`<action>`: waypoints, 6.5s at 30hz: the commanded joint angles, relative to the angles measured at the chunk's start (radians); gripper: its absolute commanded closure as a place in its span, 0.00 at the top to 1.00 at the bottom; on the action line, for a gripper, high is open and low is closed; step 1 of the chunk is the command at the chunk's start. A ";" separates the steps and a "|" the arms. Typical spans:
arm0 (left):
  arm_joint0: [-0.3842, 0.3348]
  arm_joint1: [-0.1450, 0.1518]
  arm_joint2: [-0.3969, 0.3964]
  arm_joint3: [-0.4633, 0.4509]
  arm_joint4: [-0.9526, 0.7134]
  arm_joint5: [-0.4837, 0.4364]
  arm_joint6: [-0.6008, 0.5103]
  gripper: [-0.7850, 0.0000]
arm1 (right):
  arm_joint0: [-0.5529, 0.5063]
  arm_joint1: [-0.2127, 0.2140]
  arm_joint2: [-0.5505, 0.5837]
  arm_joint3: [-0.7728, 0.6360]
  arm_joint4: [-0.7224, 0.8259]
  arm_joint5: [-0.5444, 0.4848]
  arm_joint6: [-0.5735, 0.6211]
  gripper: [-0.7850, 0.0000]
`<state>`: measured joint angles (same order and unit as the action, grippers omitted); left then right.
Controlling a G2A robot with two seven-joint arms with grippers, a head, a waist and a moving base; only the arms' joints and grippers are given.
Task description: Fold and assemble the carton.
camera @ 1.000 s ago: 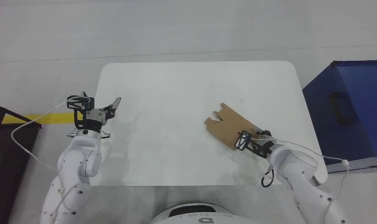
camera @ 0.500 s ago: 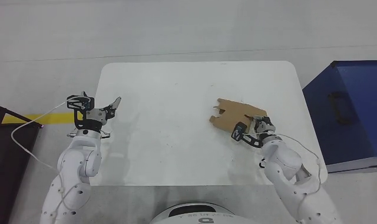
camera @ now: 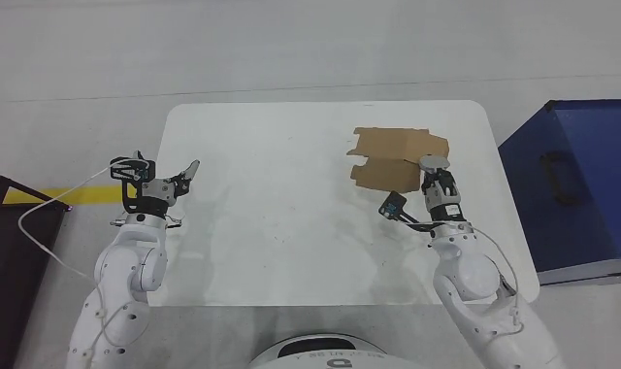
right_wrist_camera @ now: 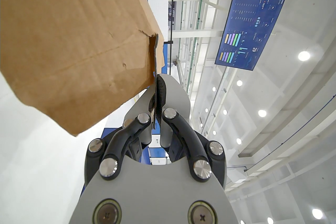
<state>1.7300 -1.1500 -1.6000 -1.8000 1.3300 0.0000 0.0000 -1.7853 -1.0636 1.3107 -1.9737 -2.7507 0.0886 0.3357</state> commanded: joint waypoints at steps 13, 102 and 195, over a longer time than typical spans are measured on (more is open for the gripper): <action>-0.027 -0.009 0.171 0.000 -0.590 -0.606 -0.124 1.00 | 0.155 -0.033 -0.069 -0.062 0.085 0.219 -0.088 0.00; -0.202 0.006 0.344 0.077 -1.303 -0.731 -0.402 0.00 | 0.214 -0.157 -0.234 -0.024 0.029 0.138 -0.234 0.00; -0.110 0.020 0.112 0.099 -1.277 -0.525 -0.277 1.00 | 0.275 -0.219 -0.110 0.115 2.496 -0.709 -0.441 0.00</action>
<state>1.6070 -1.1322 -1.4680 -1.7021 0.0716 -0.5212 -0.2725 -1.5142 -1.2828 1.2000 -1.8518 -0.2601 -0.6175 -0.1193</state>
